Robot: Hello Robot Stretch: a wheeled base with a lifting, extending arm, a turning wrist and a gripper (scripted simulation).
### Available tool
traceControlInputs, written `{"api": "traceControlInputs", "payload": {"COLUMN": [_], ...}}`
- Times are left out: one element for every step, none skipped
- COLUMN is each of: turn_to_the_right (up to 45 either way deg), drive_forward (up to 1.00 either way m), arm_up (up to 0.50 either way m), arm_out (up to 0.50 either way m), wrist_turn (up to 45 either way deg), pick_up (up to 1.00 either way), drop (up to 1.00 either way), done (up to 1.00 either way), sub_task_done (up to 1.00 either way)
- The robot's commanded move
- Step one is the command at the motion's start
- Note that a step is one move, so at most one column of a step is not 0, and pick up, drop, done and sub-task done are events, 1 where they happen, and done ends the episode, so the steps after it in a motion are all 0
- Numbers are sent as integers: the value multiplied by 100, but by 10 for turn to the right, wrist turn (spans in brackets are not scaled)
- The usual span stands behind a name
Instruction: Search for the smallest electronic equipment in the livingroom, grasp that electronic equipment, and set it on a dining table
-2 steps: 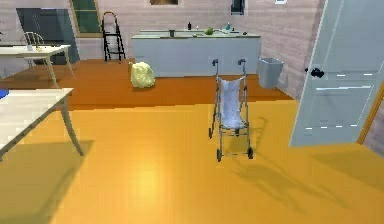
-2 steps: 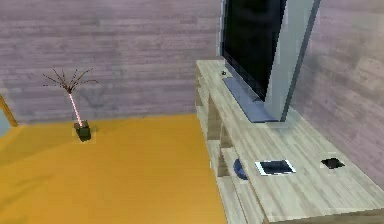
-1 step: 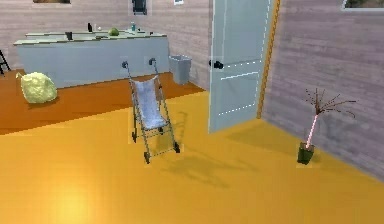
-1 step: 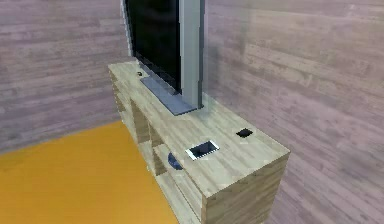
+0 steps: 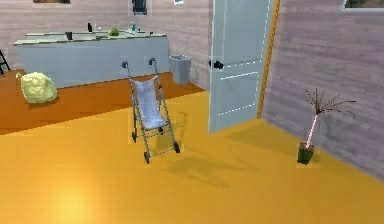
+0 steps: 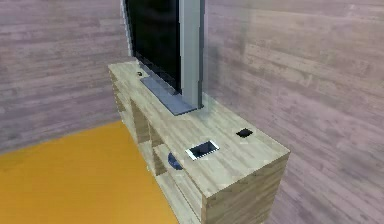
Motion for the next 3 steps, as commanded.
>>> {"api": "traceControlInputs", "payload": {"turn_to_the_right": [0,0,0], "drive_forward": [0,0,0], "arm_up": [34,0,0], "arm_out": [0,40,0], "wrist_turn": [0,0,450], "pick_up": [0,0,0], "drop": [0,0,0], "done": [0,0,0], "sub_task_done": [0,0,0]}}
